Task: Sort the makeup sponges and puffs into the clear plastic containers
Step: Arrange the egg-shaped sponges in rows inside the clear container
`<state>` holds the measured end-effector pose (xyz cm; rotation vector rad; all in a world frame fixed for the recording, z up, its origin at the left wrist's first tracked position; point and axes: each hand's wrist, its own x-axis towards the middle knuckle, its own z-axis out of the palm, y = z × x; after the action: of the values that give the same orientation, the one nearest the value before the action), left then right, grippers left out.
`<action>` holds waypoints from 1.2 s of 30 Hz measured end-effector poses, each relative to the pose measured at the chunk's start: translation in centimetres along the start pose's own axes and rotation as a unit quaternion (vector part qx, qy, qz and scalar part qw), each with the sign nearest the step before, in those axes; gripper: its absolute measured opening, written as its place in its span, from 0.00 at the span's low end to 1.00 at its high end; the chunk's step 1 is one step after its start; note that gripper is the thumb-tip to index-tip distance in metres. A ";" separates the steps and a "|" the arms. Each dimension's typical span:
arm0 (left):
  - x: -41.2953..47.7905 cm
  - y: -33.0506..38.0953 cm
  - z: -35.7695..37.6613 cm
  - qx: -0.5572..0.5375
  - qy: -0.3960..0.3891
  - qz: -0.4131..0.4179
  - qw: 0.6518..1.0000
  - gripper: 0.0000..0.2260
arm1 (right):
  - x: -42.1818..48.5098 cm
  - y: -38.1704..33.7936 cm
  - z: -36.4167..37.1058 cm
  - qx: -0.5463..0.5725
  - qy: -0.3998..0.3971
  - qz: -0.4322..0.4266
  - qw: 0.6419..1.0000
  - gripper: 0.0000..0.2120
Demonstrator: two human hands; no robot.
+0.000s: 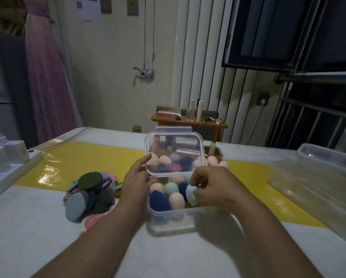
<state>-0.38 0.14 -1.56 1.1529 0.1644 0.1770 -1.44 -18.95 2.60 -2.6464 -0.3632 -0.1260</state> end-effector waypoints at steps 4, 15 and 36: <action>0.1 -0.1 0.0 0.001 0.001 0.003 1.000 0.23 | 0.1 -0.1 0.1 -0.018 -0.025 0.003 1.000 0.09; 0.1 0.0 -0.1 0.006 -0.002 0.005 1.000 0.22 | 0.1 -0.7 0.4 -0.066 -0.051 0.008 0.996 0.10; 0.4 -0.4 -0.2 -0.004 0.000 0.005 1.000 0.24 | 0.3 0.0 0.5 -0.012 -0.031 0.011 0.999 0.12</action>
<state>-0.06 0.25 -2.00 1.1449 0.1584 0.1863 -1.12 -18.69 2.20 -2.6821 -0.3544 -0.0428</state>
